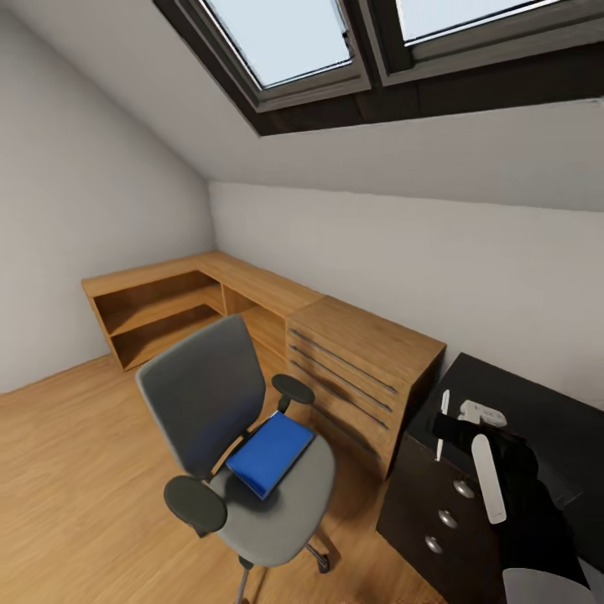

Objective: In the bedroom, organize the workspace by keeping the computer under the desk, ensuring the monitor is on the desk, placing the keyboard on the desk next to the monitor, placing the mouse on the desk next to the keyboard, moving the folder from the swivel chair onto the desk next to the mouse, stacking the notebook on top of the folder with the pen on top of the notebook, and positioning the swivel chair next to the desk.

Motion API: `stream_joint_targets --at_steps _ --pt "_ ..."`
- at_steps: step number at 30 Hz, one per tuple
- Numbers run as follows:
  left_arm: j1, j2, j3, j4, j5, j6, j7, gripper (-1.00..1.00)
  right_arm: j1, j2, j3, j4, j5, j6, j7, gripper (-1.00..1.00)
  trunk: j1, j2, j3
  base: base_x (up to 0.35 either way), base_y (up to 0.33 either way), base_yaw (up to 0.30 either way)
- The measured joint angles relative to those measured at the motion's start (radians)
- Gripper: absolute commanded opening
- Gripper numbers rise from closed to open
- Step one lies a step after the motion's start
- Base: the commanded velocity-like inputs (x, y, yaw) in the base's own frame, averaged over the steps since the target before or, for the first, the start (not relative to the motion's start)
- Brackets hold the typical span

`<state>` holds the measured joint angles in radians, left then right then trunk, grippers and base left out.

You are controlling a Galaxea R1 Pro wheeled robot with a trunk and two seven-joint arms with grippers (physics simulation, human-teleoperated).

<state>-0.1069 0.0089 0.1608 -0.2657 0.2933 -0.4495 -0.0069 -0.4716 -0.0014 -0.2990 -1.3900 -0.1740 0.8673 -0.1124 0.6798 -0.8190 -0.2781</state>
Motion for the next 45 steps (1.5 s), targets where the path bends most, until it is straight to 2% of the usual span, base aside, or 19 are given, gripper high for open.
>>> stream_joint_targets --at_steps 15,22,45 --pt "0.0 -0.003 -0.01 0.002 -0.001 0.0 -0.001 1.0 0.0 0.005 -0.001 0.022 0.0 -0.011 -0.002 -1.0 0.0 0.0 -0.009 0.0 0.0 -0.213" --pt "0.0 -0.003 -0.014 0.002 0.0 0.0 -0.001 1.0 0.0 0.006 -0.002 0.023 0.0 -0.015 -0.002 -1.0 0.0 0.0 -0.013 0.0 0.0 -0.067" --pt "0.0 -0.008 -0.015 0.003 0.001 0.001 -0.001 1.0 0.0 0.006 -0.003 0.047 0.0 -0.016 -0.002 -1.0 0.0 0.0 -0.004 0.0 0.0 -0.236"
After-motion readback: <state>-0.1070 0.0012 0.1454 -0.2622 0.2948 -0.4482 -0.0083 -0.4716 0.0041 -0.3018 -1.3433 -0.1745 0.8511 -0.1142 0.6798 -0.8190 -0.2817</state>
